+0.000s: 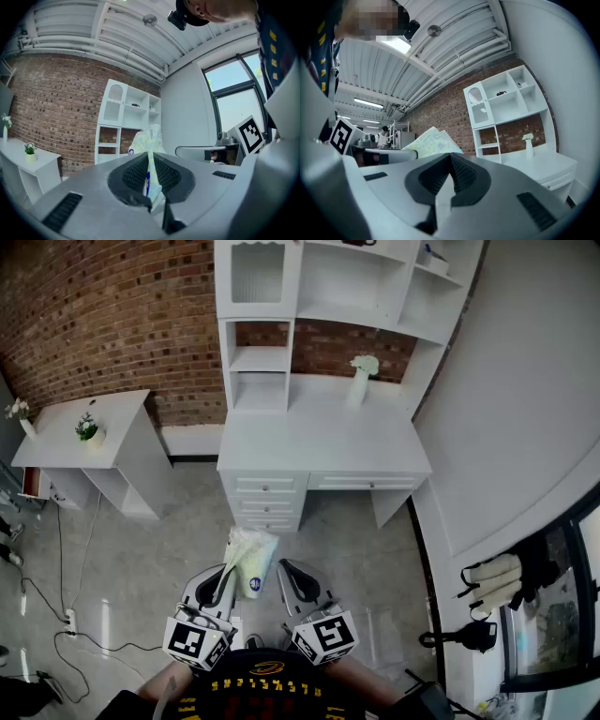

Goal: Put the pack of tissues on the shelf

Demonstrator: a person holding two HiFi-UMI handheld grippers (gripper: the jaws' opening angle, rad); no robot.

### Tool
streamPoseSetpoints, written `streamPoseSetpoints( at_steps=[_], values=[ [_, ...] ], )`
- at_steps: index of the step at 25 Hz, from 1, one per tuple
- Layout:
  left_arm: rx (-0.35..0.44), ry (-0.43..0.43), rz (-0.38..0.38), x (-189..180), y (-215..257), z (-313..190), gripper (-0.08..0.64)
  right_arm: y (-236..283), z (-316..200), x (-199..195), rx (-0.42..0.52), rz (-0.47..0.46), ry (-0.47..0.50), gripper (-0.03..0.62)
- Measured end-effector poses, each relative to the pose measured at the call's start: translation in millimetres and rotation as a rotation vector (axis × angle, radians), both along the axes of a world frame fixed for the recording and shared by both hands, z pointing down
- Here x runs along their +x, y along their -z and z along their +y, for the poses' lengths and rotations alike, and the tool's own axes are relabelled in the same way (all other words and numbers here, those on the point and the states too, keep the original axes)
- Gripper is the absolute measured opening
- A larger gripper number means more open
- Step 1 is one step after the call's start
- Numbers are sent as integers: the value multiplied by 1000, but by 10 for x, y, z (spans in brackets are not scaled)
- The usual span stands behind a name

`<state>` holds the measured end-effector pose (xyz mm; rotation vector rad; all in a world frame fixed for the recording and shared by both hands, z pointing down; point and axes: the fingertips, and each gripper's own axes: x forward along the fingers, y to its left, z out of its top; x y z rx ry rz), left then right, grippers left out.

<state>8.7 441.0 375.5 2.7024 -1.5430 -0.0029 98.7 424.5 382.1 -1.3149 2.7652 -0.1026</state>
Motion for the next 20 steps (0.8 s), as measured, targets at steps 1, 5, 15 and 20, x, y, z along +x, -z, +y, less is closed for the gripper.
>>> streamPoseSetpoints(
  at_steps=[1, 5, 15, 20],
  values=[
    [-1, 3, 0, 10, -15, 6, 12, 34, 3, 22, 2, 2, 0, -2],
    [-1, 3, -1, 96, 10, 20, 12, 65, -2, 109, 0, -4, 4, -2],
    [22, 25, -2, 384, 67, 83, 12, 85, -49, 474, 15, -27, -23, -2],
    [3, 43, 3, 535, -17, 151, 12, -6, -4, 566, -2, -45, 14, -2]
  ],
)
